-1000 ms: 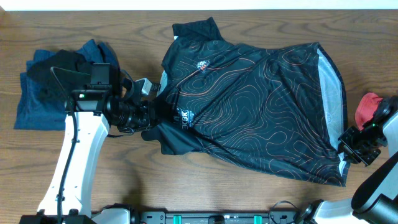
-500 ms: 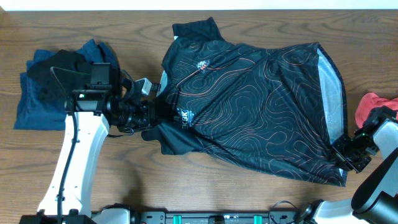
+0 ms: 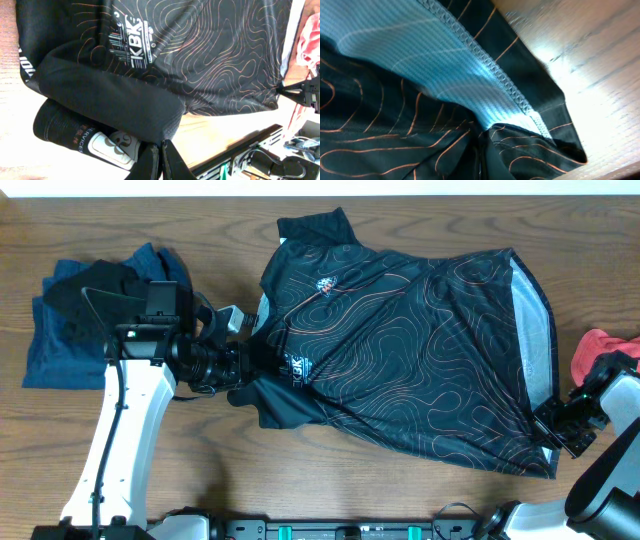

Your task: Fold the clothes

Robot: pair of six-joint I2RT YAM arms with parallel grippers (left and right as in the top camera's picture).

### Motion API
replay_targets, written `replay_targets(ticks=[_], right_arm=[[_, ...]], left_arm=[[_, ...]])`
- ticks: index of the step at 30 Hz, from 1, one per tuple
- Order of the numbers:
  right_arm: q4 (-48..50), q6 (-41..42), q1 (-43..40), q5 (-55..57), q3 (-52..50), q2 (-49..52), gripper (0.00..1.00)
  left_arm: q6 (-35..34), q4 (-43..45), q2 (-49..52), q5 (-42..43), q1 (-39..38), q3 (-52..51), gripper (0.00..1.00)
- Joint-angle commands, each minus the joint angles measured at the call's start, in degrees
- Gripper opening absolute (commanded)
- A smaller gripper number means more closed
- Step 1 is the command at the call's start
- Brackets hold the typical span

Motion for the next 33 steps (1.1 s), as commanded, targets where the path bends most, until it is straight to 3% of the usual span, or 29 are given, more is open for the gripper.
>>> replay_targets(ticks=[1, 9, 17, 27, 33], right_arm=[[-1.6, -2.7, -0.2, -6.0, 1.4, -0.8, 0.01], [-14.8, -5.0, -0.2, -8.2, 19.1, -4.2, 0.01], [-20.1, -6.0, -2.3, -8.1, 32.3, -11.8, 0.01], [-19.7, -4.3, -6.6, -12.9, 40.8, -21.9, 0.01], [-19.3, -3.2, -6.6, -14.4, 43.9, -24.4, 0.01]], left_arm=[[0.5, 0.1, 0.2, 0.5, 0.0, 0.6, 0.06], [-0.3, -0.4, -0.2, -0.9, 3.5, 3.1, 0.06], [-3.3, -1.0, -3.0, -0.2, 11.2, 13.6, 0.06], [-8.3, 2.0, -6.6, 17.1, 17.7, 31.5, 0.06], [-8.5, 0.0, -8.1, 17.5, 17.6, 34.7, 0.06]])
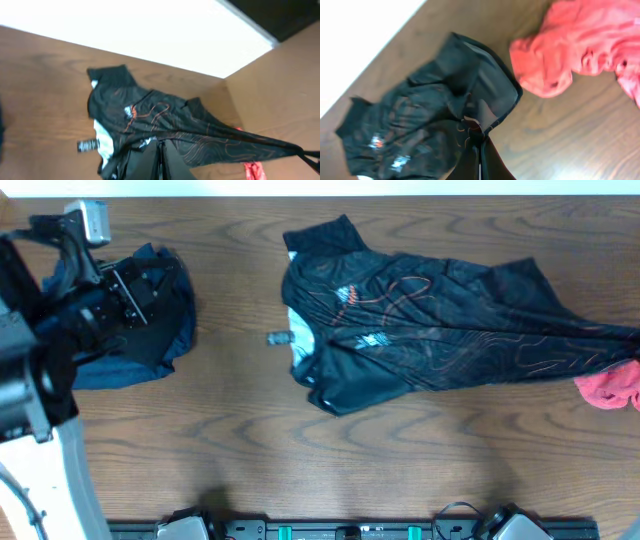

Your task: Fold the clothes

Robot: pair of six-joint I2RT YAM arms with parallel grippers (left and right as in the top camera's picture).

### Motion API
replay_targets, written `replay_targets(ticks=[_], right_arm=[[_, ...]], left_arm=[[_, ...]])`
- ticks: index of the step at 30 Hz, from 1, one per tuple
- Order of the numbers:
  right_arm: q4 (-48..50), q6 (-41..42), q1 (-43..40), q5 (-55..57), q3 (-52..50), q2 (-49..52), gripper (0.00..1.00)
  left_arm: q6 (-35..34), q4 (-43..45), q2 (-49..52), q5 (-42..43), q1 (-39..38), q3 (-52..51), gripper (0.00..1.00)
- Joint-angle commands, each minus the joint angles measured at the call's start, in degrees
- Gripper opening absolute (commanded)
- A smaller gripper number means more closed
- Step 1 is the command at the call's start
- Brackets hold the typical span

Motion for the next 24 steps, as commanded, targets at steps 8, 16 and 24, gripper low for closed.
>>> replay_targets(ticks=[8, 16, 24], right_arm=[[-3.1, 0.9, -0.4, -0.8, 1.0, 2.0, 0.01], [-4.9, 0.5, -0.4, -0.8, 1.0, 5.7, 0.01], [-5.3, -0.2, -0.4, 0.3, 1.0, 6.8, 0.01]], left_arm=[[2.6, -6.7, 2.8, 2.6, -2.2, -4.6, 0.06], [7.6, -6.6, 11.3, -9.4, -17.3, -13.7, 0.22], [8.2, -4.4, 24.5, -13.1, -29.4, -17.9, 0.34]])
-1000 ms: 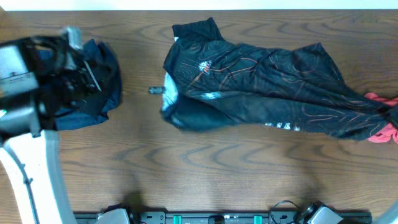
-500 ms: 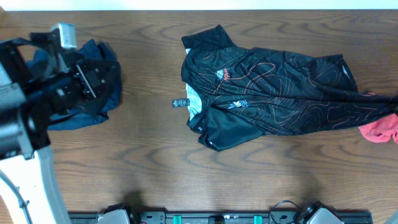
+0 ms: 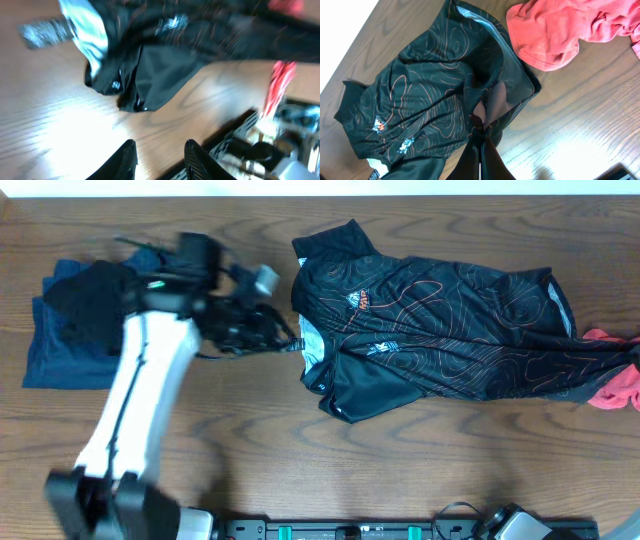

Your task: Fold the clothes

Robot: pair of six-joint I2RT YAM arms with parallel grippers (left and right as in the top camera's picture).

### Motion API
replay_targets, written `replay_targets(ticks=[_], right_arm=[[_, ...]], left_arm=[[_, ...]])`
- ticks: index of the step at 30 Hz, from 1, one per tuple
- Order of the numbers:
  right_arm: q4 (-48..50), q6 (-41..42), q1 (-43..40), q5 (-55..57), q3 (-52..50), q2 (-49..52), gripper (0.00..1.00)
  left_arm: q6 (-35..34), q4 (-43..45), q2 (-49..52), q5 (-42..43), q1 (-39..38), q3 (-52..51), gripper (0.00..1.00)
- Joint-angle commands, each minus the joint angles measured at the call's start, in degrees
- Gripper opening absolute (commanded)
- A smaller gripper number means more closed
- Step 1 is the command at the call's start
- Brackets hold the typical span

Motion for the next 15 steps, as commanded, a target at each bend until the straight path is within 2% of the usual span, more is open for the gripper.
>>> replay_targets(ticks=[1, 11, 15], right_arm=[[0.0, -0.5, -0.4, 0.7, 0.3, 0.2, 0.01], [0.0, -0.6, -0.4, 0.7, 0.3, 0.2, 0.01], [0.0, -0.6, -0.4, 0.7, 0.3, 0.2, 0.01]], left_arm=[[1.5, 1.1, 4.7, -2.4, -3.4, -1.0, 0.34], [1.5, 5.1, 17.0, -2.4, -10.7, -1.2, 0.35], [1.4, 6.1, 19.7, -3.6, -12.2, -1.2, 0.39]])
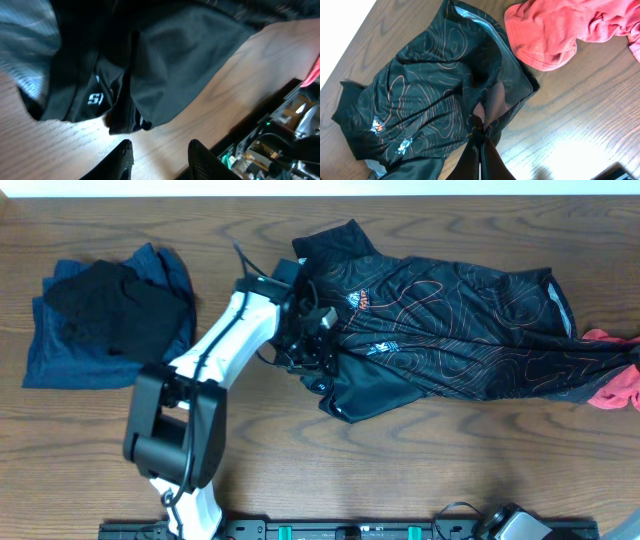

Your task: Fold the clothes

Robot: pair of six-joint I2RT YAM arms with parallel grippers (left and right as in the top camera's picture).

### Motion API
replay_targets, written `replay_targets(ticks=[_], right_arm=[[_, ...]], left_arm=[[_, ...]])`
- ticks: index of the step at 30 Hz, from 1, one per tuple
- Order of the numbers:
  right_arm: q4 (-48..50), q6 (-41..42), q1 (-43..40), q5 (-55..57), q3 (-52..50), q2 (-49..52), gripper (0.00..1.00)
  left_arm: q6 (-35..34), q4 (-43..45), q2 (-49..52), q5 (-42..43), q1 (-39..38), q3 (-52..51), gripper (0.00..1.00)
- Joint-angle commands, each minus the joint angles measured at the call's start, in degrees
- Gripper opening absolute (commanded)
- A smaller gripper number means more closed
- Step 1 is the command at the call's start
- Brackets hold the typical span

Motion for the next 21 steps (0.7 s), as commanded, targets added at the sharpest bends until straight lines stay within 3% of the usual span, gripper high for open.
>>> replay_targets(ticks=[1, 21], right_arm=[[0.0, -0.6, -0.4, 0.2, 0.3, 0.2, 0.01], [0.2, -0.6, -0.4, 0.2, 0.3, 0.2, 0.01]], left_arm=[[0.5, 0.3, 2.1, -2.8, -1.1, -0.2, 0.4], [0.5, 8.5, 5.7, -4.9, -4.7, -0.2, 0.47]])
